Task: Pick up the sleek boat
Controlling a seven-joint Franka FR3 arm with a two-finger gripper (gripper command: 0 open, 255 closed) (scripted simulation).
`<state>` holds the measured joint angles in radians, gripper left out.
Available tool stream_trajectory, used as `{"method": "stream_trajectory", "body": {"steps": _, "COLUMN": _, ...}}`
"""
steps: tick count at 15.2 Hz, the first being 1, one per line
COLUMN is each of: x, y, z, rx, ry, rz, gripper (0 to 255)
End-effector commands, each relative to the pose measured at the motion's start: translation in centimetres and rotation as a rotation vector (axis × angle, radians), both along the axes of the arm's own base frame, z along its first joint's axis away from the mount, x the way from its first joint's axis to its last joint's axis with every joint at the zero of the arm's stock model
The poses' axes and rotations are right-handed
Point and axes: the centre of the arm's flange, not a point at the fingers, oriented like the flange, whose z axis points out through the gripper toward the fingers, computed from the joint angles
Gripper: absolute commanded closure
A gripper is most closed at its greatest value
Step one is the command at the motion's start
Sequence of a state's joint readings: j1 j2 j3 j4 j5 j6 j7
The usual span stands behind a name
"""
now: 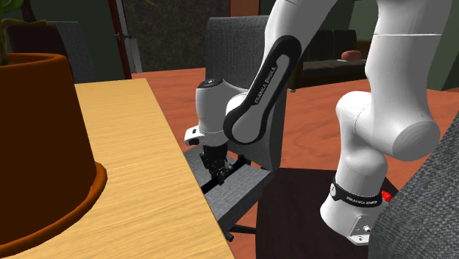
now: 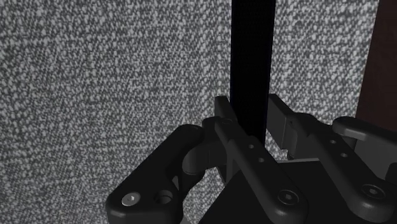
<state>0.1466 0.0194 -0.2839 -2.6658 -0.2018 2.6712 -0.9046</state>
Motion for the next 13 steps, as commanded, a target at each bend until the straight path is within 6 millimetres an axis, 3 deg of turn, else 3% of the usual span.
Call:
{"method": "stream_trajectory", "body": {"steps": 1, "x": 0.0, "y": 0.1, "z": 0.9, "rx": 0.000, "ry": 0.000, "rz": 0.000, "gripper": 255}}
{"method": "stream_trajectory", "body": {"steps": 11, "x": 0.0, "y": 0.1, "z": 6.2, "rx": 0.000, "ry": 0.000, "rz": 0.000, "gripper": 255}}
{"method": "stream_trajectory", "body": {"steps": 13, "x": 0.0, "y": 0.1, "z": 6.3, "rx": 0.000, "ry": 0.000, "rz": 0.000, "gripper": 255}}
